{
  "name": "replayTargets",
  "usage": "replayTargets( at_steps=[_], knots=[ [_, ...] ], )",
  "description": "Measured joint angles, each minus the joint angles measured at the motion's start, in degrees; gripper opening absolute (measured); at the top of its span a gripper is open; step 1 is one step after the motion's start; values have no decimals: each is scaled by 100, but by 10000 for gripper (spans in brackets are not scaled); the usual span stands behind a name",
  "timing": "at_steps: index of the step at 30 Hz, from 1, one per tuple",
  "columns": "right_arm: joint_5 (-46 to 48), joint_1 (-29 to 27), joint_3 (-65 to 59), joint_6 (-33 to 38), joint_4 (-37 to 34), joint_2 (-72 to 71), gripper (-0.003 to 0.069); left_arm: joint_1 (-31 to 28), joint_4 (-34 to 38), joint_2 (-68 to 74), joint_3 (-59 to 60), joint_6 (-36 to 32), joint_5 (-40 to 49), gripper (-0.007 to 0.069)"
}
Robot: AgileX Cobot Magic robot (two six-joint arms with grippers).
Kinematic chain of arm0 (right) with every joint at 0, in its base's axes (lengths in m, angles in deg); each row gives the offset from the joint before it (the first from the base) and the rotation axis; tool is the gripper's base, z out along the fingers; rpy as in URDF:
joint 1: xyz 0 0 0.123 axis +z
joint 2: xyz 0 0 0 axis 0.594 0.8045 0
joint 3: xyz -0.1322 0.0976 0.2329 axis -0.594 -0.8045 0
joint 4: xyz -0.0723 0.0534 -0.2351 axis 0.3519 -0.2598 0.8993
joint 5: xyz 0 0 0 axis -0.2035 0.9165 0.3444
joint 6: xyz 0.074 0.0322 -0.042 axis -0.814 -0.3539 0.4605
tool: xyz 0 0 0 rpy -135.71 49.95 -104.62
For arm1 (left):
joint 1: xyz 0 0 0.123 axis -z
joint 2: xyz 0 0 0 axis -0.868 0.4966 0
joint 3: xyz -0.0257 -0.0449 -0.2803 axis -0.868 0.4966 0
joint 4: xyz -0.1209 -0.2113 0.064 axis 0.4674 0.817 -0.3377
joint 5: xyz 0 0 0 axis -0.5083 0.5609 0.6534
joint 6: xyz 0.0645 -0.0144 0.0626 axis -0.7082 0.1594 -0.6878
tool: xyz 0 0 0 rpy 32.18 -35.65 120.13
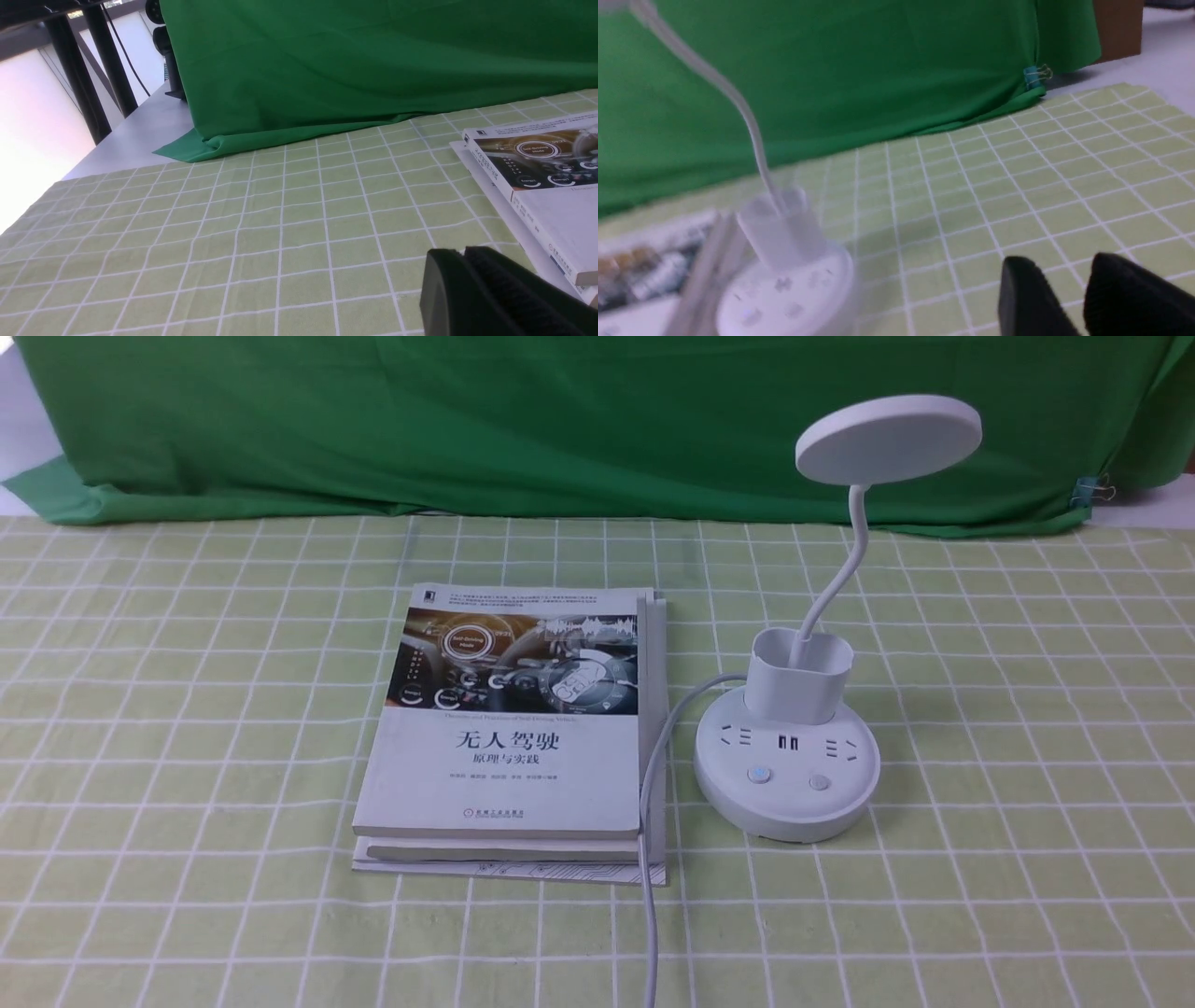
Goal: Turn on the table lamp on the green coffee tablecloth with your hand.
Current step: 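Press the button on the base of the white desk lamp with the right gripper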
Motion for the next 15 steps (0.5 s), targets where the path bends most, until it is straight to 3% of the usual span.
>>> replayTargets(
  at_steps=[2,3,8,12,15],
  knots=[
    [-171,0,0,-666,-99,0,245,0,0,0,0,0,0,19],
    [-344,0,0,-1365,-161,0,245,0,0,0,0,0,0,19],
    [-840,19,0,-2097,-209,0,237,0,0,0,0,0,0,19],
    [-392,188,294,-1831,-229,202,166,0,0,0,0,0,1,19],
    [717,447,1294,-777,-236,1078,108,0,0,0,0,0,-4,19]
  ],
)
